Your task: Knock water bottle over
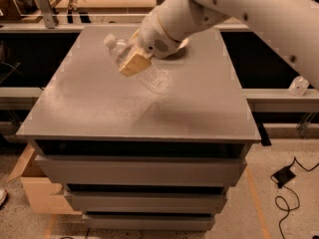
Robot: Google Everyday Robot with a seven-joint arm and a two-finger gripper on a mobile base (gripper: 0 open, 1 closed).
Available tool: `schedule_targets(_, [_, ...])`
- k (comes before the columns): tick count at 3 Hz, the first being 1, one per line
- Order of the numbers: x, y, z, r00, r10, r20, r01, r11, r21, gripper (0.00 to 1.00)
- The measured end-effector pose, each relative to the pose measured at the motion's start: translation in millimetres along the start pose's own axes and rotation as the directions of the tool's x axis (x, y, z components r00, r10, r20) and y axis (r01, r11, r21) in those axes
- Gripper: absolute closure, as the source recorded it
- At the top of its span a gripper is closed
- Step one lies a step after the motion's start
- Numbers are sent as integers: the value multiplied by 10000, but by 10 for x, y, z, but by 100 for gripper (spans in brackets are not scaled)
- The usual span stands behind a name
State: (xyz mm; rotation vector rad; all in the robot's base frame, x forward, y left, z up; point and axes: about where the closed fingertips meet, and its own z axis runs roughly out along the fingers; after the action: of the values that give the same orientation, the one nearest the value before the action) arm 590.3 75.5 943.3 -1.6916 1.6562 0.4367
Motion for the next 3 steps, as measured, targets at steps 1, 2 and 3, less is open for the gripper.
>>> schedule_targets(1, [188, 13, 327, 9700, -1055, -2190, 815, 9899, -1157, 100])
schedule_targets(2, [388, 60, 629, 8757, -2453, -4159, 1524, 9577, -2440, 100])
schedule_targets(3, [517, 54, 832, 7717, -3527, -5292, 1926, 9227, -3340, 100])
